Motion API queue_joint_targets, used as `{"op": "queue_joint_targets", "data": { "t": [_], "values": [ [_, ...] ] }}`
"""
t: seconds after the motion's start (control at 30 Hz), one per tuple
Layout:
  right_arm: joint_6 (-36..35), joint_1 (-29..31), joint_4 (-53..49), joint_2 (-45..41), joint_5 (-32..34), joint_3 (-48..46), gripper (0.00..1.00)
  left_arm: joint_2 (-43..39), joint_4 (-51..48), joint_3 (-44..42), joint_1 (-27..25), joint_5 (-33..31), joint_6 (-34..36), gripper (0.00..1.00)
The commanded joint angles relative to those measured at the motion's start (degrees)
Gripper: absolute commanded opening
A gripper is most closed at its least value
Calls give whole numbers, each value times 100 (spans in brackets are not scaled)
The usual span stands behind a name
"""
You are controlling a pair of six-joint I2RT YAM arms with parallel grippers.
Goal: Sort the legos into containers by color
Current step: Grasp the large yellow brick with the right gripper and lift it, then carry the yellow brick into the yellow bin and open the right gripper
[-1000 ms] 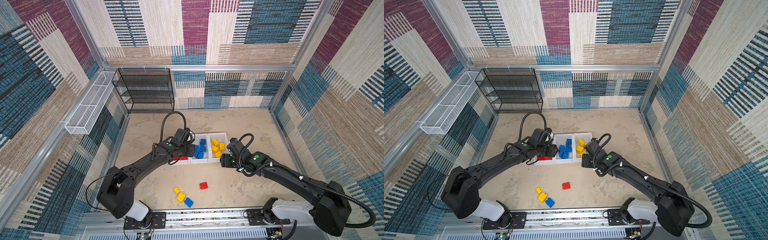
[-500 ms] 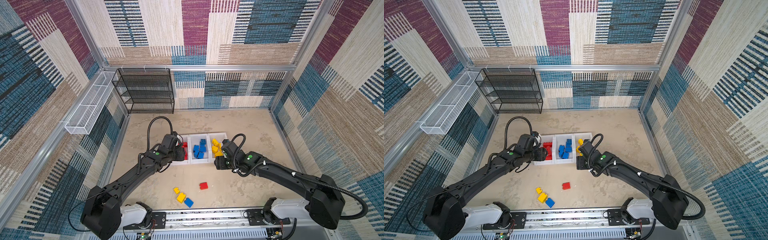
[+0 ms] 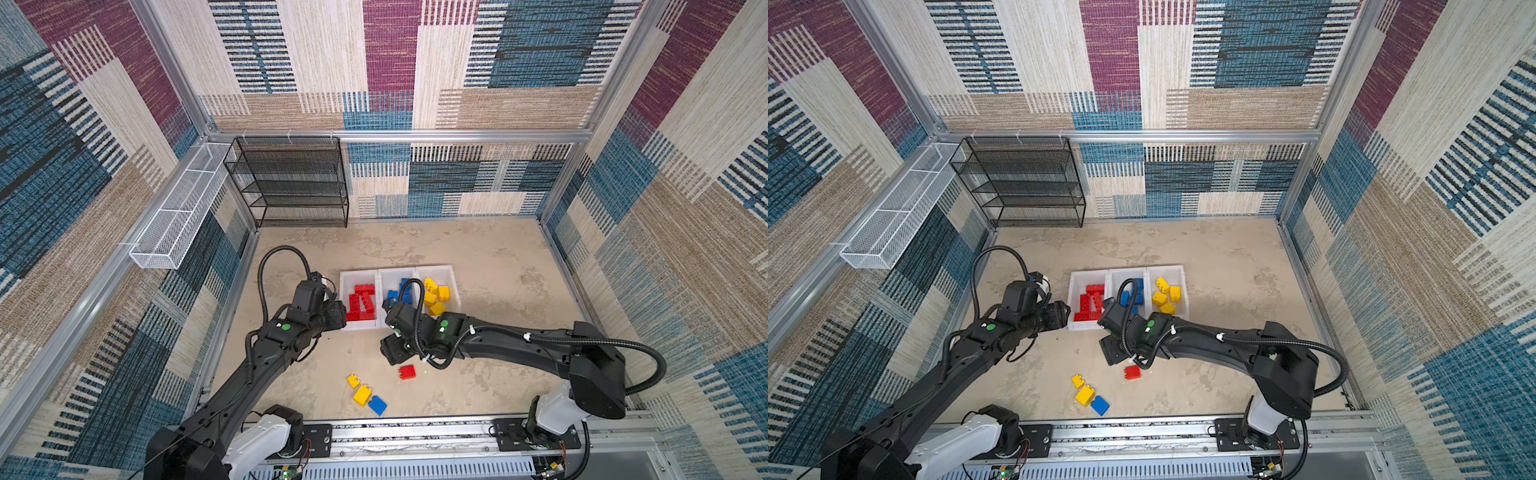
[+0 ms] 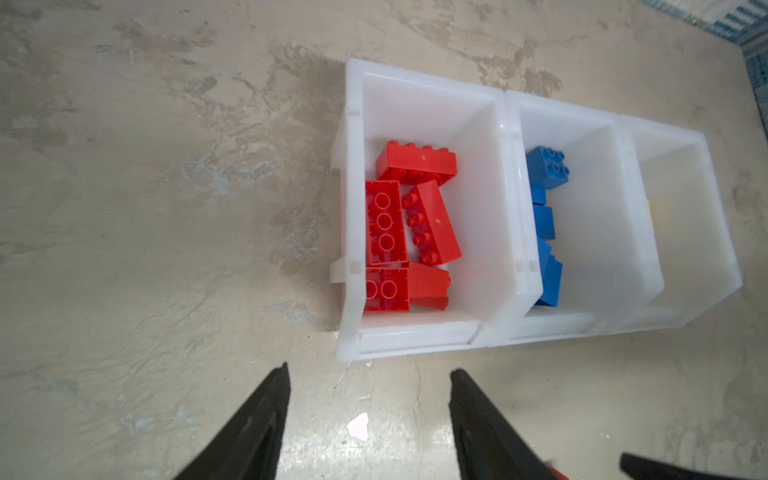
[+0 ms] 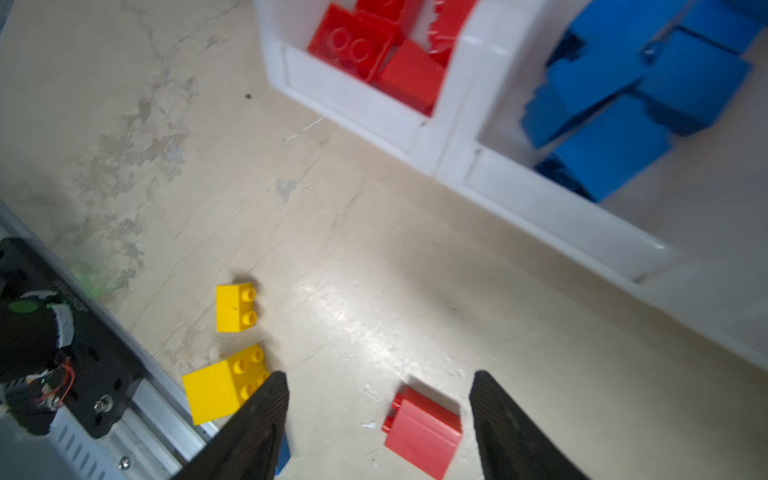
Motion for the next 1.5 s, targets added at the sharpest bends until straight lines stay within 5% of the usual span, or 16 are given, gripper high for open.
{"op": "queue_joint_targets", "data": {
  "t": [0.0,0.23,0.73,1.1,1.3,1.47],
  "values": [
    [-213,282,103,367,-202,370,72,-387,-290,-219,164,-180,-207,68],
    [-477,877,-172,1141,-386,931,72,-1046,-504,-649,603,-117,-448,72],
    [-754,1281,-430,1826,-441,1254,70,-1133,-469,-834,831,121,-573,73],
    [-482,1239,-652,1741,443,1312,46,-1135,-461,-858,848,264,-600,72],
    [-617,456,-412,550,835,881,44,-1128,-535,-863,848,392,-695,73],
    [-812,-996,-219,-284,1185,440,44,-1144,-612,-898,848,654,-784,72]
  ]
}}
